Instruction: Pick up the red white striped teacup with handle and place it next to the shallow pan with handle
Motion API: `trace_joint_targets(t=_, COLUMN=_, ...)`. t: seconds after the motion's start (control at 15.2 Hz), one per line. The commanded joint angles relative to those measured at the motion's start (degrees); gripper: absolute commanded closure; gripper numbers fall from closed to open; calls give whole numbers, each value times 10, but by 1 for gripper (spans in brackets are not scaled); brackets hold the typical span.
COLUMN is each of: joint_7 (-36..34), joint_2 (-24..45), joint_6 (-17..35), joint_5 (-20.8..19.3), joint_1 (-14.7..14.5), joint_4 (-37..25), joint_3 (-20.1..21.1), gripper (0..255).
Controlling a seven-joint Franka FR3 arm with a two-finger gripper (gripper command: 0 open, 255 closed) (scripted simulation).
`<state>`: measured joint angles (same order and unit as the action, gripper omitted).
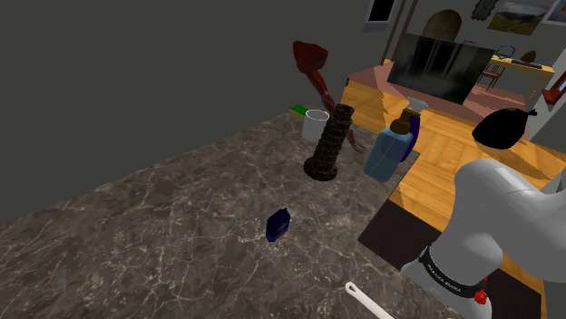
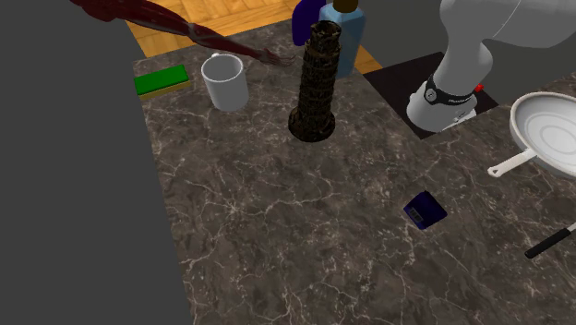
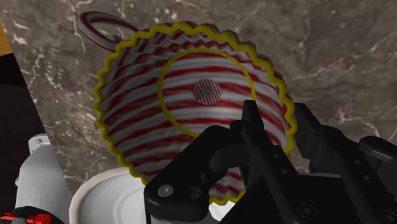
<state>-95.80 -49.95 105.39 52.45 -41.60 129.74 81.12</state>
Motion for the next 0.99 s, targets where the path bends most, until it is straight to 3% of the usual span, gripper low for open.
trace_joint_targets(t=0.0, joint_7=0, joint_2=1, joint_6=-3, joint_5=0, joint_1=-3, joint_4=3, joint_3=3, gripper=255)
trace_joint_targets(t=0.13, joint_7=0, joint_2=1, joint_6=-2, joint_5=0, joint_1=-3, joint_4=3, joint_3=3, gripper=255)
trace_joint_targets(t=0.2, joint_7=0, joint_2=1, joint_6=-2, joint_5=0, joint_1=-4, joint_4=4, joint_3=2, gripper=0)
trace_joint_targets(t=0.53, joint_7=0, joint_2=1, joint_6=-2, joint_5=0, joint_1=-3, joint_4=3, joint_3=3, gripper=0)
trace_joint_targets(t=0.79, joint_7=-16, joint_2=8, joint_6=-57, joint_5=-41, joint_1=-15, joint_4=-35, joint_3=-54, gripper=0)
trace_joint_targets(t=0.92, joint_7=-15, joint_2=8, joint_6=-57, joint_5=-41, joint_1=-15, joint_4=-35, joint_3=-54, gripper=0)
